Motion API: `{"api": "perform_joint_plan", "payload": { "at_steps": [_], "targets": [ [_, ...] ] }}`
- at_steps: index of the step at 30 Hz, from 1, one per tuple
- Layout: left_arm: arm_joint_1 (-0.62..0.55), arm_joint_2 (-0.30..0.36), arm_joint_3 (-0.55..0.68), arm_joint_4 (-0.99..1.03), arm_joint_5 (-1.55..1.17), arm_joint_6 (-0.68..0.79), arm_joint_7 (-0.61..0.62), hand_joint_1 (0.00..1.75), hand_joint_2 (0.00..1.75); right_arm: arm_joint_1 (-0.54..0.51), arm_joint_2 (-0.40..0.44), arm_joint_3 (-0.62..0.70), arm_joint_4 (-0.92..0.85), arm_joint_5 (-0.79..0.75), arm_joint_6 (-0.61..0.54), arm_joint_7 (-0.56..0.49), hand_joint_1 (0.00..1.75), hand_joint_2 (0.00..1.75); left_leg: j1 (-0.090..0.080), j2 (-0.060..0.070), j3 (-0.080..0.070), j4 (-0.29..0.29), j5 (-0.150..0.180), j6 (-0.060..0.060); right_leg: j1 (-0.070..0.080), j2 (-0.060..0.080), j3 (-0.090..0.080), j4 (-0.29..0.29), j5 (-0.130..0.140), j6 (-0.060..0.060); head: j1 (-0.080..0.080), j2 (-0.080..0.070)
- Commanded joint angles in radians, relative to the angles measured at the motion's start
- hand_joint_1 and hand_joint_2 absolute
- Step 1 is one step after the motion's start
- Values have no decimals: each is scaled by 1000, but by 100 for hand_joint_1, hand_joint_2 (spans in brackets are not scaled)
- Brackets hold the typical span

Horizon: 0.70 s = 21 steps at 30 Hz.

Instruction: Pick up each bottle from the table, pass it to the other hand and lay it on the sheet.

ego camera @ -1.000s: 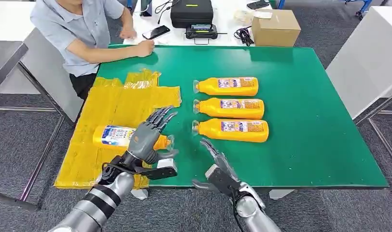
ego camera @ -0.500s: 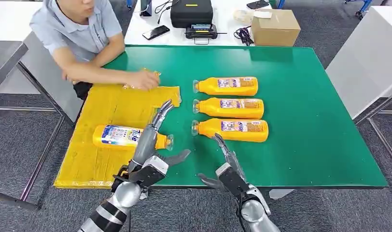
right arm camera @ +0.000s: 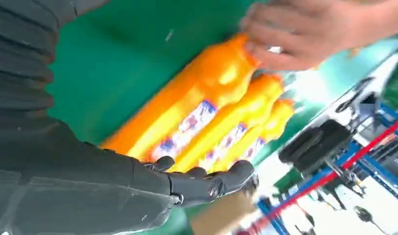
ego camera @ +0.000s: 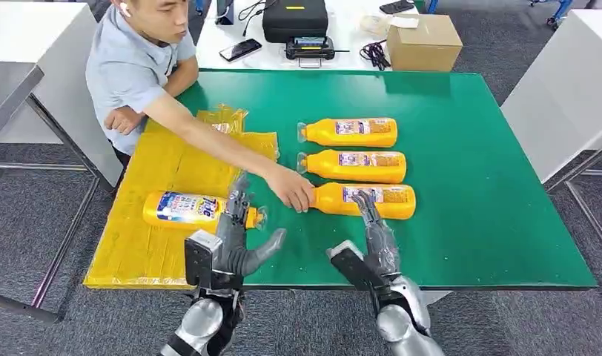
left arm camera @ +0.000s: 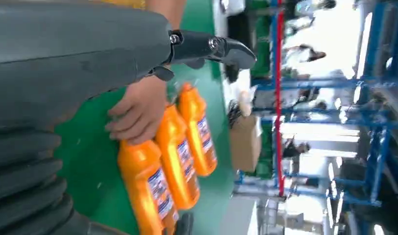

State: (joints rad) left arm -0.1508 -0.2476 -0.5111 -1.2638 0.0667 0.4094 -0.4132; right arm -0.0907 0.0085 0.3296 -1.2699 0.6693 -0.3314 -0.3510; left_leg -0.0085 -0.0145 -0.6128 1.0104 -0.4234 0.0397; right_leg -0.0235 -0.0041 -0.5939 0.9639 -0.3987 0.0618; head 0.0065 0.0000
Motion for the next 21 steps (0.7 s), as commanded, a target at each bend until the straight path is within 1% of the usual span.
{"api": "perform_joint_plan", "payload": {
  "at_steps": [1,4,5,6,7,9,11,14,15,16,17,18,20,21],
  "targets": [
    [-9,44,-58,36,108,-155,58,0,175,-165,-148,75,213,235,-91,79,0,175,2,5,6,-1,-2,-3,2,4,6,-2,0,-3,0,0],
    [7,58,-52,13,136,-209,69,0,175,-188,-165,110,257,323,-114,117,0,175,1,4,5,-1,-1,-2,2,3,4,-1,0,-2,0,0],
    [14,64,-48,2,155,-237,82,0,175,-192,-166,124,265,353,-133,134,0,175,2,4,7,-1,-2,-3,2,3,6,-1,-1,-3,0,0],
    [13,66,-49,1,147,-230,85,0,175,-196,-171,139,270,389,-146,154,0,175,2,5,8,-1,-3,-3,2,4,8,-2,-1,-3,0,0],
    [13,64,-46,2,138,-221,83,0,175,-198,-170,145,271,392,-139,158,0,175,2,5,6,-1,-2,-3,2,4,5,-2,0,-2,0,0],
    [7,57,-43,15,119,-196,91,0,175,-206,-170,146,273,379,-111,170,0,175,2,5,8,0,-3,-3,3,3,7,-1,-1,-3,0,0],
    [5,57,-43,16,119,-196,91,0,175,-210,-172,145,273,379,-110,170,0,175,1,3,3,0,-1,-2,1,2,2,-1,0,-1,0,0],
    [3,64,-49,25,100,-191,109,0,175,-222,-169,138,292,372,-81,206,0,175,3,6,9,1,-4,-4,4,4,9,-1,-2,-4,0,0],
    [6,70,-52,22,94,-194,127,0,175,-222,-169,134,288,350,-53,208,0,175,3,5,8,1,-4,-4,3,4,8,0,-2,-4,0,0],
    [8,73,-52,21,91,-196,135,0,175,-223,-170,137,286,355,-48,215,0,175,1,3,4,0,-1,-2,1,2,4,-1,0,-2,0,0],
    [8,73,-52,24,95,-201,145,0,175,-224,-175,144,289,371,-50,223,0,175,1,2,3,0,-1,-2,1,1,3,-1,0,-1,0,0],
    [7,78,-52,29,101,-214,165,0,175,-238,-179,155,311,374,-16,242,0,175,2,3,5,0,-2,-3,2,2,5,-1,0,-2,0,0],
    [3,80,-50,38,107,-221,175,0,175,-268,-197,170,342,402,1,263,0,175,1,3,3,-1,-1,-1,1,2,2,-1,0,-1,0,0],
    [1,80,-52,42,107,-224,176,0,175,-283,-201,173,357,402,9,262,0,175,1,4,5,0,-2,-2,2,3,4,-1,0,-2,0,0]
  ]
}}
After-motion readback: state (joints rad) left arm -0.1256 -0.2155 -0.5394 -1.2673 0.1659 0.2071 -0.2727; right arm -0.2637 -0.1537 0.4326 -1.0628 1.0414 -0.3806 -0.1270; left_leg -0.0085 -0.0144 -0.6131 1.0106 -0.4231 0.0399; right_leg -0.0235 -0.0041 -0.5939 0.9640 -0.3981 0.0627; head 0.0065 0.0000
